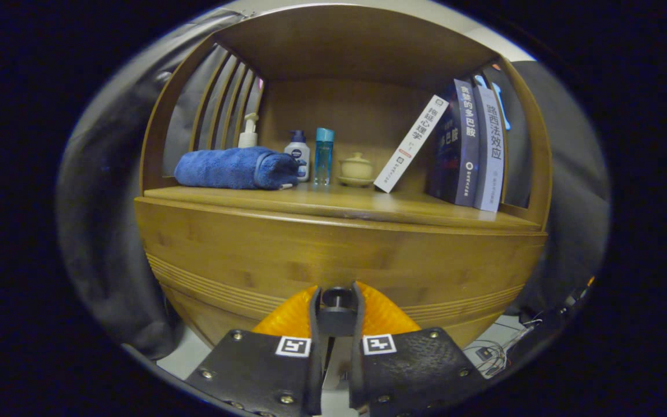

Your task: Pull open the drawer, take out the items inside it, and place them on the countertop above the cabinet.

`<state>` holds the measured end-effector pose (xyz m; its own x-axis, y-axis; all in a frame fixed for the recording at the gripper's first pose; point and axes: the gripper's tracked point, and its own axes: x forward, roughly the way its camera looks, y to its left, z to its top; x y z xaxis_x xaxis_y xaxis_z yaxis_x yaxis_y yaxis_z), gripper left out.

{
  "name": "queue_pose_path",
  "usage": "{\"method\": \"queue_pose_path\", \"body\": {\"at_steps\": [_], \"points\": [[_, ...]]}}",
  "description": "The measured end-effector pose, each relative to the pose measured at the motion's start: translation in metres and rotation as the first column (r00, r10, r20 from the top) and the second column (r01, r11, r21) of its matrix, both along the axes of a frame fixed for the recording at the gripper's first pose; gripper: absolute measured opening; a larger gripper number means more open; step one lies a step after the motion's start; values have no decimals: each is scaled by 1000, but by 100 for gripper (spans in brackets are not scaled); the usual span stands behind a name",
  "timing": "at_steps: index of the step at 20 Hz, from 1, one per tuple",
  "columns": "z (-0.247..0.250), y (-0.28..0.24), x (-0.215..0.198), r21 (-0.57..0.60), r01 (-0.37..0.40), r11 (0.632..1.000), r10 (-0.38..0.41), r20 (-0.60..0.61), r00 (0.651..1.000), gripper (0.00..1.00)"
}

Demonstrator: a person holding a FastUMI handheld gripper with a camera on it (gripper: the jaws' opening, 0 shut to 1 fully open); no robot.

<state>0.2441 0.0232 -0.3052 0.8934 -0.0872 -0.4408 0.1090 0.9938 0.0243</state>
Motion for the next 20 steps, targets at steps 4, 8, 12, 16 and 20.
{"method": "queue_pose_path", "body": {"at_steps": [4,8,12,16,20], "points": [[5,1,-19,8,-10,1000,10,2,1000,19],[15,2,-51,-2,-18,1000,18,21,1000,19],[25,5,-82,-11,-16,1000,17,42,999,18],[32,9,-110,9,-18,1000,18,34,999,19],[36,12,-141,46,-20,999,19,24,1000,18]]}}
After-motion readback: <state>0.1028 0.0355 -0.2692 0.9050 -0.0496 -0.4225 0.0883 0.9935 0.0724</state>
